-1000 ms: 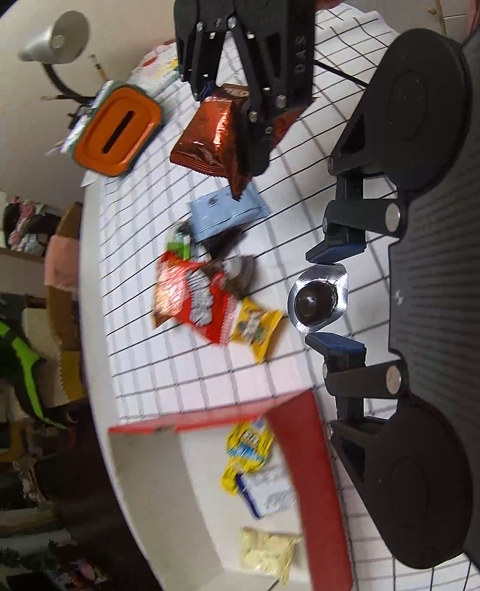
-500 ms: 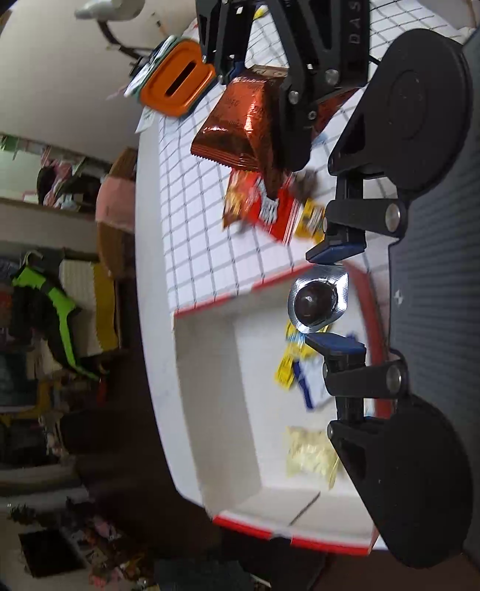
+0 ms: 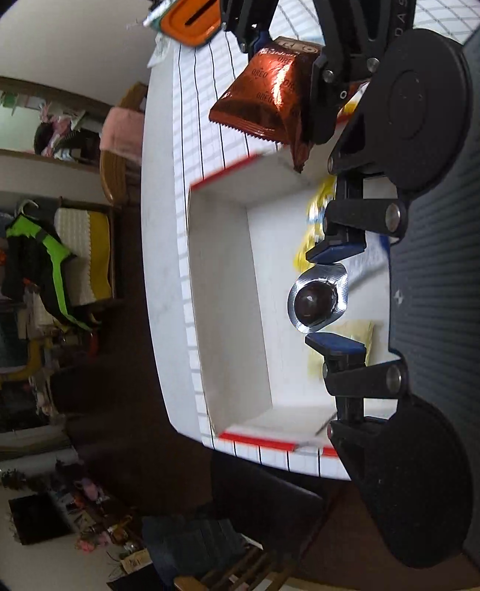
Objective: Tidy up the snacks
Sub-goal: 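Lower both snacks into the red box and open both tools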
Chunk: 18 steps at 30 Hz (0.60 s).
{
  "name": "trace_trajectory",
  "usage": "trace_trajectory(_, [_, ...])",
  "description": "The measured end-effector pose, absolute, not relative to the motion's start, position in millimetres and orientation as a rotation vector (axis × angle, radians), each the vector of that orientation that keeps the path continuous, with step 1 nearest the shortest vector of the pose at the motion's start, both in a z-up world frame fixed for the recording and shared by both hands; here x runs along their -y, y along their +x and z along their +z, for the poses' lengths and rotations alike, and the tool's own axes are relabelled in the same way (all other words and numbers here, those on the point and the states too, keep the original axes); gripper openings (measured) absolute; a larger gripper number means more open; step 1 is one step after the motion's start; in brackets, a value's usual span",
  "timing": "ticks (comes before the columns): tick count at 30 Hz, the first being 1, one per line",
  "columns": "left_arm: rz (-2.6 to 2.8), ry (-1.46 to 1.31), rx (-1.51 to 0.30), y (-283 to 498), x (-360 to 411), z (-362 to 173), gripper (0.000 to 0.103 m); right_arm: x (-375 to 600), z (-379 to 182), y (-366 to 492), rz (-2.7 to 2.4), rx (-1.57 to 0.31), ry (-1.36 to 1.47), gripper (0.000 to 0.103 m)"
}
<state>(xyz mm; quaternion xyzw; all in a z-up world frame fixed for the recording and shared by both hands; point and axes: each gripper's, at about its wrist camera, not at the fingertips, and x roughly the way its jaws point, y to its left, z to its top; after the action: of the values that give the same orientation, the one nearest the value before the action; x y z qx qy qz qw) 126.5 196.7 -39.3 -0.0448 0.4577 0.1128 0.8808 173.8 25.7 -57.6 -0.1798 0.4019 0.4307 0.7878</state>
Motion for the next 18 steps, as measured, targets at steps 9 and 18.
trace_trajectory(9, [0.285,-0.084,-1.030,150.1,-239.9,-65.9,0.040,-76.8,-95.7,183.9,0.921,-0.895,-0.487,0.050])
trace_trajectory(18, [0.277,-0.054,-1.107,172.7,-246.8,-82.0,0.040,-116.7,-133.3,186.7,0.931,-0.970,-0.600,0.044])
